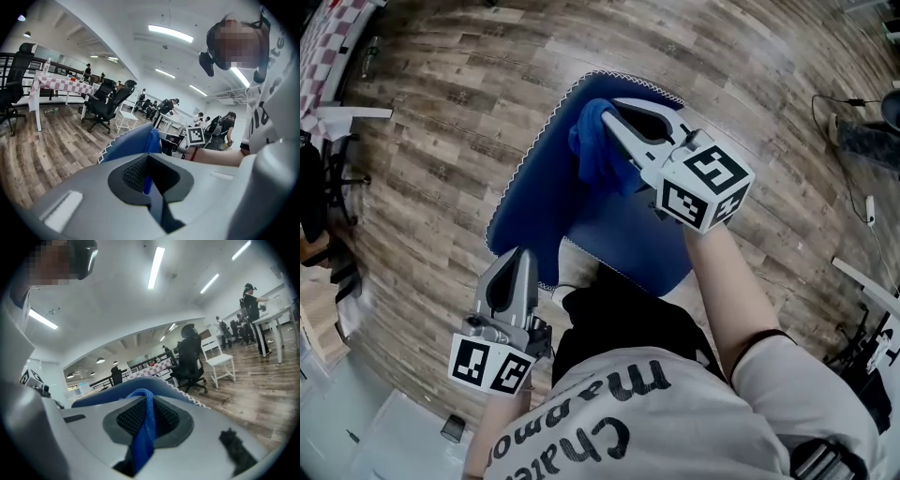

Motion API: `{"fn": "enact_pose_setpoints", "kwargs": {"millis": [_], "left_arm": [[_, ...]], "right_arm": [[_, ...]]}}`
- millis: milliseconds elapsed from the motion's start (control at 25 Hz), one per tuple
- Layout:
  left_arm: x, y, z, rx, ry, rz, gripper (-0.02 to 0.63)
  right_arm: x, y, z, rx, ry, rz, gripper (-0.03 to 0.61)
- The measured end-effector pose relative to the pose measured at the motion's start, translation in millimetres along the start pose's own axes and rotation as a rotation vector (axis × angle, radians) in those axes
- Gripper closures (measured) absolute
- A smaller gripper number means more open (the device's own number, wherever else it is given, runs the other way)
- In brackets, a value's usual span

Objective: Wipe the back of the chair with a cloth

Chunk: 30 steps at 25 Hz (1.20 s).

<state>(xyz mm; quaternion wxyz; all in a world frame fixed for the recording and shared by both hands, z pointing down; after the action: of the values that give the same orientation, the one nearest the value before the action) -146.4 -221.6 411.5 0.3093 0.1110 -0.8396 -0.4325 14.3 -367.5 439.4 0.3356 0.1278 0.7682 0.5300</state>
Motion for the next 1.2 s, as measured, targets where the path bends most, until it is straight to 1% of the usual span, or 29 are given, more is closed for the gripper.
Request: {"fn": "enact_pose_setpoints", "kwargs": {"millis": [240,360,480,560,640,720,840,960,1200], "left_arm": [[-1.9,2.2,1.9,-0.005,0.009,-0.027,0.609],[-4.6,3.2,1.7,-0.025,0.016,-0.016,0.609],[-9.3,5.0,5.5,-0.033,0.022,-0.015,0.609],[-10.2,6.3,9.6,-0.039,0.021,-0.013,0.609],[-9.0,7.2,14.8,-0.049,0.019,-0.010,0.609],[-7.4,8.2,20.9,-0.061,0.017,-0.006,0.609],[-5.9,10.1,32.1,-0.077,0.020,0.000,0.609],[-9.7,11.3,41.5,-0.098,0.035,0.002,0.609],[-13.3,15.1,71.3,-0.126,0.057,0.014,0.609]], "right_arm": [[-40.6,-4.3,9.8,-0.042,0.121,-0.030,0.528],[-56.6,-5.3,15.9,-0.050,0.175,-0.028,0.528],[-72.1,-4.0,28.3,-0.048,0.251,-0.036,0.528],[-75.6,-4.2,37.4,-0.044,0.285,-0.036,0.528],[-67.3,-7.4,45.4,-0.041,0.294,-0.014,0.528],[-46.1,-11.5,50.8,-0.045,0.269,0.015,0.528],[2.8,-7.9,49.6,-0.034,0.182,0.047,0.528],[48.7,12.2,41.9,0.025,0.106,0.062,0.528],[127.6,55.4,29.3,0.131,-0.004,0.062,0.528]]}}
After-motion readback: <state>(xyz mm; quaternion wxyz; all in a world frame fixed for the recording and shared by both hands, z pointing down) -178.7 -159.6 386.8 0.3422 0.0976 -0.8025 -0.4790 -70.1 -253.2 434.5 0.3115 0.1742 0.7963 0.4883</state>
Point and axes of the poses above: the fingertips, and each gripper's own axes: z backward along the fingers, x to its left, y out of its underside, the point moved 1 cm from there along z, backward along the fingers, and after that the axes turned 2 degrees about y, right-handed, at the moved point
